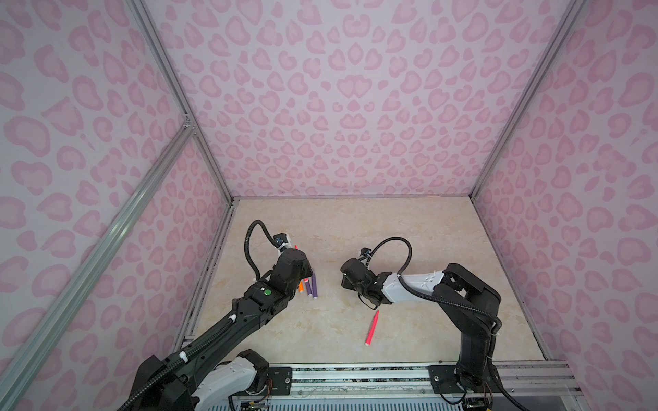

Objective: Insert pens into pen caps
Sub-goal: Pick up the pen cap from the center of the table.

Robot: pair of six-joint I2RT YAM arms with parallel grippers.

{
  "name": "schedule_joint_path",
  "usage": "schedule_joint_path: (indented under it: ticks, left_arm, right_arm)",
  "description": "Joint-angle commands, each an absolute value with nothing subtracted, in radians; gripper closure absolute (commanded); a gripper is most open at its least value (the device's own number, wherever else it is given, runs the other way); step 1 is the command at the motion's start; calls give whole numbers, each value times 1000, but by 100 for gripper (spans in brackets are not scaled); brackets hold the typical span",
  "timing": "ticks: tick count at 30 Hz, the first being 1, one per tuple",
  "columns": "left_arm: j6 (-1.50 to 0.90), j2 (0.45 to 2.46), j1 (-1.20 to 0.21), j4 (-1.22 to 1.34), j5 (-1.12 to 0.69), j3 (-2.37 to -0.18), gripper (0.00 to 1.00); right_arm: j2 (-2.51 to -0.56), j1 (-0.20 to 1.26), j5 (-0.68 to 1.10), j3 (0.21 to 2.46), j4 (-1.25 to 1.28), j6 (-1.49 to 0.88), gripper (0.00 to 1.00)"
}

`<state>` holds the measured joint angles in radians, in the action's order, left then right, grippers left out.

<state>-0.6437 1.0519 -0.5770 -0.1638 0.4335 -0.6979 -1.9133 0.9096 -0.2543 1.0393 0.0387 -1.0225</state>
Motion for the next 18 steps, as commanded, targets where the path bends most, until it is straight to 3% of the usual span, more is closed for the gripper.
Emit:
schedule_joint_path:
  ticks: [1, 9, 18]
  left_arm:
    - [-641, 1047, -576, -153, 437, -710, 97]
    - [-644, 1043, -575, -153, 430, -709, 97]
    - [-642, 1033, -575, -153, 431, -707, 97]
  right_arm:
    - [-1923, 916, -276, 1048, -31, -993, 45]
    - [-1939, 927, -373, 1149, -198, -926, 44]
    - [-2056, 910, -341, 1337, -315, -823, 42]
